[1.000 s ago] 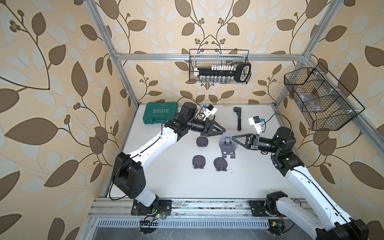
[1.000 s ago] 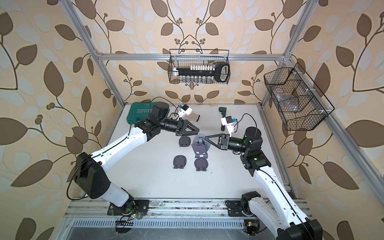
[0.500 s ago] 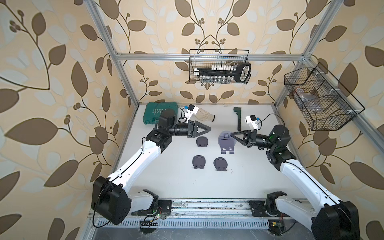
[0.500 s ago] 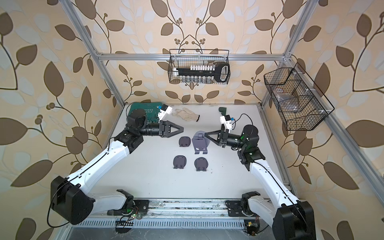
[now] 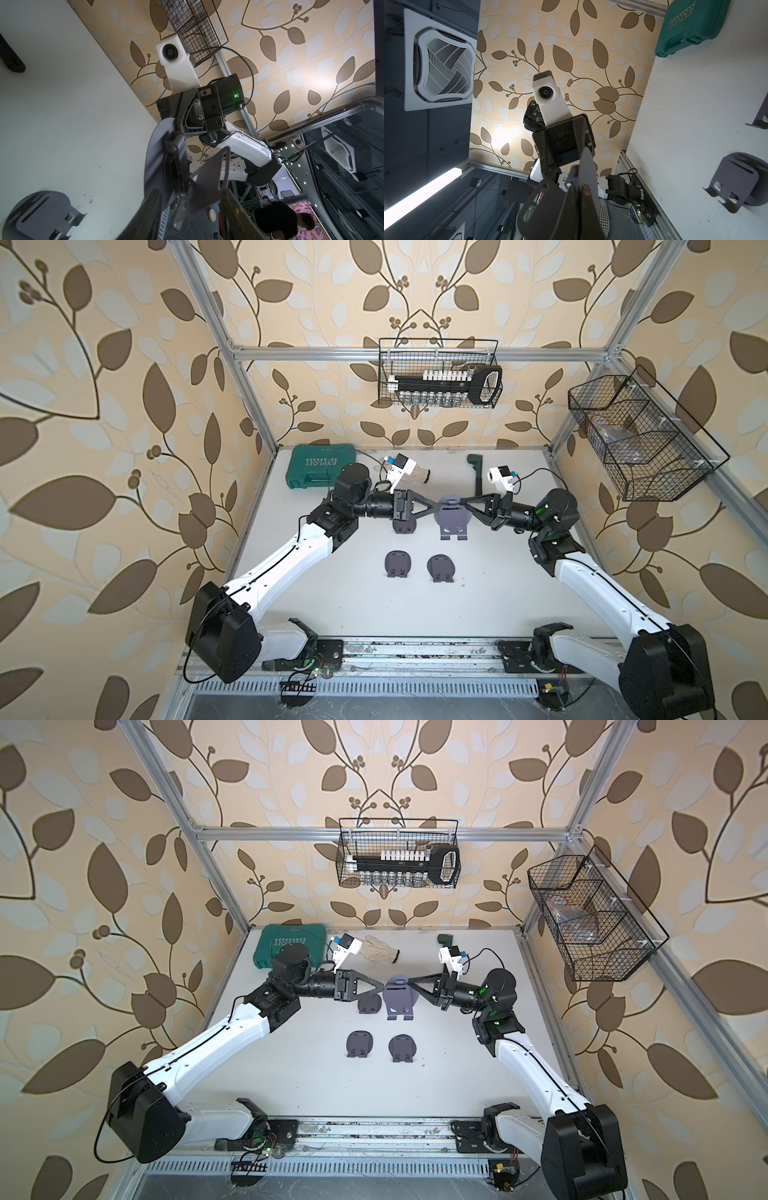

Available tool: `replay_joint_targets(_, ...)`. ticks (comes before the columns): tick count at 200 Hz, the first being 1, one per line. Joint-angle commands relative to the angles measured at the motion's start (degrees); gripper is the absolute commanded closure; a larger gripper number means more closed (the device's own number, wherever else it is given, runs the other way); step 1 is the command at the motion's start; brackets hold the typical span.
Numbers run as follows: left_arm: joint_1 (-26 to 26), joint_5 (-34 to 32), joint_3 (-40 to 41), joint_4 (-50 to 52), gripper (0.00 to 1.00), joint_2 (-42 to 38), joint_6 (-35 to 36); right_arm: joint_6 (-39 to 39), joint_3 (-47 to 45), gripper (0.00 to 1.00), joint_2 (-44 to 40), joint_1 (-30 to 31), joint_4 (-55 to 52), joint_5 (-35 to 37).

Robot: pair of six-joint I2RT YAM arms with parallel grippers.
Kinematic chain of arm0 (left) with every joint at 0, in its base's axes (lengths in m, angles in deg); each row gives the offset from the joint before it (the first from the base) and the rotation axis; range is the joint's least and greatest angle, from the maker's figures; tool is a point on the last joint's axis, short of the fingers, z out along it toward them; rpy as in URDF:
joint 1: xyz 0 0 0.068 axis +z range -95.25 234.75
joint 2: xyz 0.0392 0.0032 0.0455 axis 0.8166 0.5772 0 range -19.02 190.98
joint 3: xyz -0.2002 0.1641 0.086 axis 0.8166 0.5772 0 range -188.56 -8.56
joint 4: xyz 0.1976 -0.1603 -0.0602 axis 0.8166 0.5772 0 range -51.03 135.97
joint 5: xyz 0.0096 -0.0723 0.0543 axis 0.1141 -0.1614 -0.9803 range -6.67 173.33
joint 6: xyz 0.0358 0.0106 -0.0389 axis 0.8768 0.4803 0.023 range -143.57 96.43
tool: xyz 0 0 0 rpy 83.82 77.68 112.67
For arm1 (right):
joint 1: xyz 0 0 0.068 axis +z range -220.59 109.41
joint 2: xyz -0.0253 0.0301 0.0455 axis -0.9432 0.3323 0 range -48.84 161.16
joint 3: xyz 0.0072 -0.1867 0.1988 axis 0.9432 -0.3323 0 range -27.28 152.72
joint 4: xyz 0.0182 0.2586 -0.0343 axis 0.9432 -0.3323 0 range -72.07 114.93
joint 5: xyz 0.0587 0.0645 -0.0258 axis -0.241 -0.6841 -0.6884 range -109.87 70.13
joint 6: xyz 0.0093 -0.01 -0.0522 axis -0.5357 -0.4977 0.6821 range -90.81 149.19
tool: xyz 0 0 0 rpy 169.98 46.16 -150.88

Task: Open the phone stand
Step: Adjust the phone stand.

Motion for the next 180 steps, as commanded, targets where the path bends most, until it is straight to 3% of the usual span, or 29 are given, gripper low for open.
replay_joint_targets(1, -1.1, -0.3, -3.4, -2.0, 0.52, 0.4, 2.9, -1.4, 1.4, 1.0, 0.6, 0.3, 2.7, -0.5)
replay_joint_targets(53, -2.1, -0.3, -5.5, -0.7, 0.53, 1.1, 4.1, -2.6, 1.2, 1.0, 1.9, 0.7, 4.0, -0.1)
replay_joint_targets(122, -4.8, 0.5, -7.6, 2.4, 0.67, 3.9, 6.2, -7.9, 2.4, 1.0, 5.3, 0.7, 11.0, 0.9)
replay_joint_targets(180, -5.3, 0.6, -8.6, 2.6, 0.72, 5.3, 6.3, -7.9, 3.6, 1.0, 6.2, 1.4, 11.4, 1.5)
